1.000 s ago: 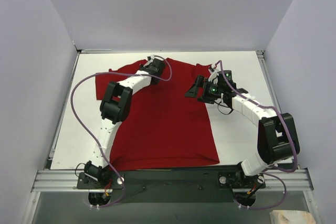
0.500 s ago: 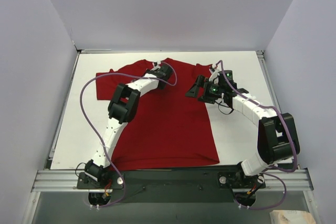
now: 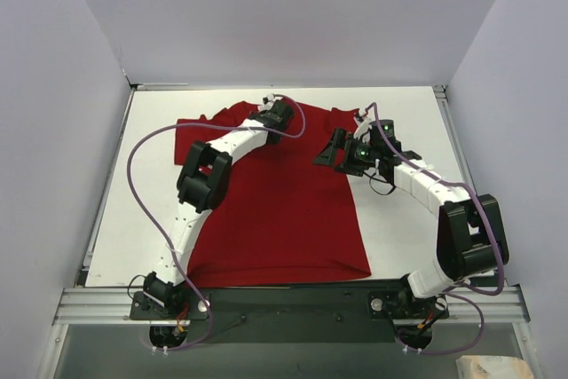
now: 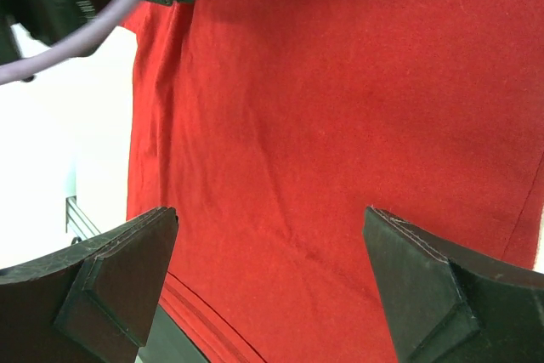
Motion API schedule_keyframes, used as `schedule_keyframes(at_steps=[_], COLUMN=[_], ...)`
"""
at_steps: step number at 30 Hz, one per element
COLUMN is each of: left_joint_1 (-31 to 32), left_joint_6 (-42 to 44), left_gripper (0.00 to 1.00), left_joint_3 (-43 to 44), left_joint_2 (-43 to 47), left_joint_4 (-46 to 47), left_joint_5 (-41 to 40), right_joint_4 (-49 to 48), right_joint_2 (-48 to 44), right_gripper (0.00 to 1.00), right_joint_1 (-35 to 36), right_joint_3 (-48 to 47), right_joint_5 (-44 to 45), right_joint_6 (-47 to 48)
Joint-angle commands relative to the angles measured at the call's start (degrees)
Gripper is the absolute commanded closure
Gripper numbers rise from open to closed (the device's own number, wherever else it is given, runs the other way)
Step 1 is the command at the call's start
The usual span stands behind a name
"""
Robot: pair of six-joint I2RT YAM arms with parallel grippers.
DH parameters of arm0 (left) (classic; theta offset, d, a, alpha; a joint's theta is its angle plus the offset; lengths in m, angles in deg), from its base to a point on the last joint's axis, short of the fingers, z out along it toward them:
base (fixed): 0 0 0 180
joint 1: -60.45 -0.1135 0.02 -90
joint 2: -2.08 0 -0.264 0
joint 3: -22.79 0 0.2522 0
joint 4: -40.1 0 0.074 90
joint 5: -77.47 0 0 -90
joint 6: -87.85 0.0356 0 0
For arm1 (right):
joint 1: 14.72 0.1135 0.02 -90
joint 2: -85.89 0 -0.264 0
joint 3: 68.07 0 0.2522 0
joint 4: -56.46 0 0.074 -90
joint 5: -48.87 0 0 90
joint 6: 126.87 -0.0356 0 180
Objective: Pin the brooch onto the clothing
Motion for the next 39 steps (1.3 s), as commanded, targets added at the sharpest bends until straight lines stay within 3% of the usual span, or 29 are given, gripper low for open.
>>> schedule_keyframes(at_steps=[1, 12, 31, 39], left_joint_1=[-1.86, -7.31, -10.39, -11.88], left_joint_6=[-5.05, -9.10, -7.61, -4.36], left_gripper=[1.00, 1.00, 1.00, 1.00], left_joint_3=[-4.65, -25.30, -31.82, -39.38], left_joint_2=[9.72, 24.33, 29.25, 34.60], left_joint_4=[6.13, 23.28, 29.35, 37.34], left_joint_5=[11.01, 30.09, 35.03, 44.15], right_joint_4=[-1.24, -2.30, -3.35, -6.34], right_joint_2=[-2.82, -0.45, 6.93, 9.74], right_gripper=[0.03, 0.03, 0.04, 0.04], right_joint_1=[-0.40, 1.45, 7.16, 7.60], right_joint_3=[0.53, -1.23, -7.73, -9.23], right_joint_5=[-1.35, -1.44, -0.11, -1.69], right_joint_6=[0.53, 0.62, 1.24, 0.44])
